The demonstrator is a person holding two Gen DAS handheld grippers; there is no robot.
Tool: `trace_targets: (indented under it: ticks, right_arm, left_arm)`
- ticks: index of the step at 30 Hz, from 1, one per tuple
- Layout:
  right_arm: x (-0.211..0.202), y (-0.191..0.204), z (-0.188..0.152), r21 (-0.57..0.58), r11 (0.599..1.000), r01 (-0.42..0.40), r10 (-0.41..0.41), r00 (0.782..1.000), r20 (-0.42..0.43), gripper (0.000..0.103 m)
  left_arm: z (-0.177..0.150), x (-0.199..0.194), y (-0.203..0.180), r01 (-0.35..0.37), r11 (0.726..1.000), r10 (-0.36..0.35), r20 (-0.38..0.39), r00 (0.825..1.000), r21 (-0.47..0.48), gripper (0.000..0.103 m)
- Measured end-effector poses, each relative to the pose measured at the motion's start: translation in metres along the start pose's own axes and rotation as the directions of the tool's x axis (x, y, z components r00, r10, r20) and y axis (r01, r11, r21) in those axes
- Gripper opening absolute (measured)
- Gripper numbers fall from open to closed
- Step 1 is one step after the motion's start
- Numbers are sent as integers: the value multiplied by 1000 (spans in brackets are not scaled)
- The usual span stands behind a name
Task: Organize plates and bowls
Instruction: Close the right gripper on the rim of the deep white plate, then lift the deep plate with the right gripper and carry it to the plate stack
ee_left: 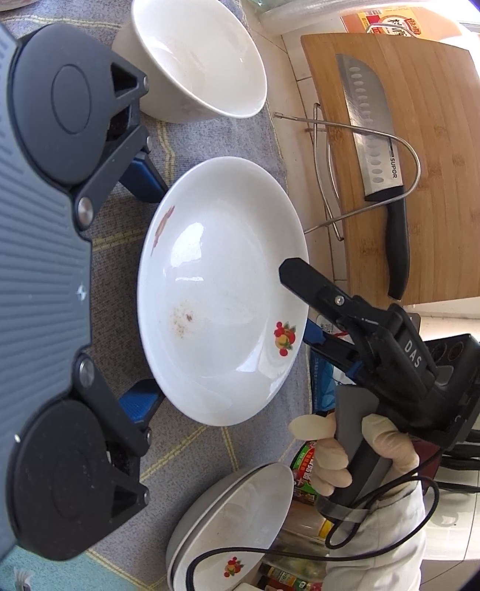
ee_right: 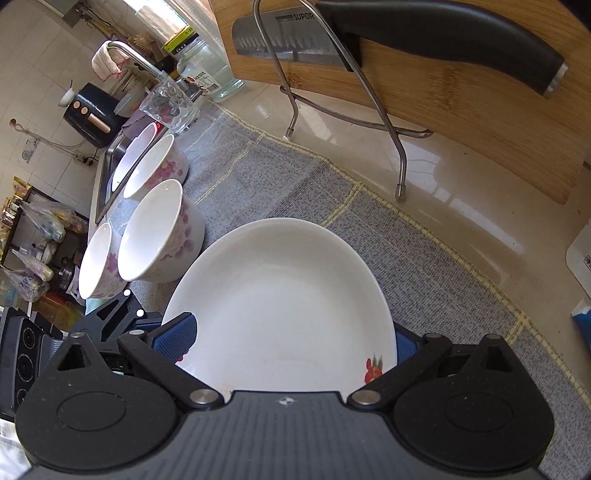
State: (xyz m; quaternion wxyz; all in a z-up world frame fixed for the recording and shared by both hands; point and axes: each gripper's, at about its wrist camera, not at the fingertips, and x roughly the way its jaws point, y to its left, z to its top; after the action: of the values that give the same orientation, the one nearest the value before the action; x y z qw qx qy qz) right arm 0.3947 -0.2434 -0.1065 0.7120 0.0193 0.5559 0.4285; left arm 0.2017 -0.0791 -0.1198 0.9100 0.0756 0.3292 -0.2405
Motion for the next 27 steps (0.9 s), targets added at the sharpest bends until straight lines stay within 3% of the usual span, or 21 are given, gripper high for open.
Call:
trace_targets:
  ticks: [16, 27]
  right_arm:
    - [-1, 6, -5, -5, 1000, 20, -20, 1000, -2, 103]
    - [-21, 31, -22, -14, 1000, 25, -24, 999, 32, 103]
  left_arm:
    - [5, 1, 4, 45, 999, -45, -27, 999, 9, 100]
    - [10, -21, -4, 59, 997, -57, -35, 998, 42, 100]
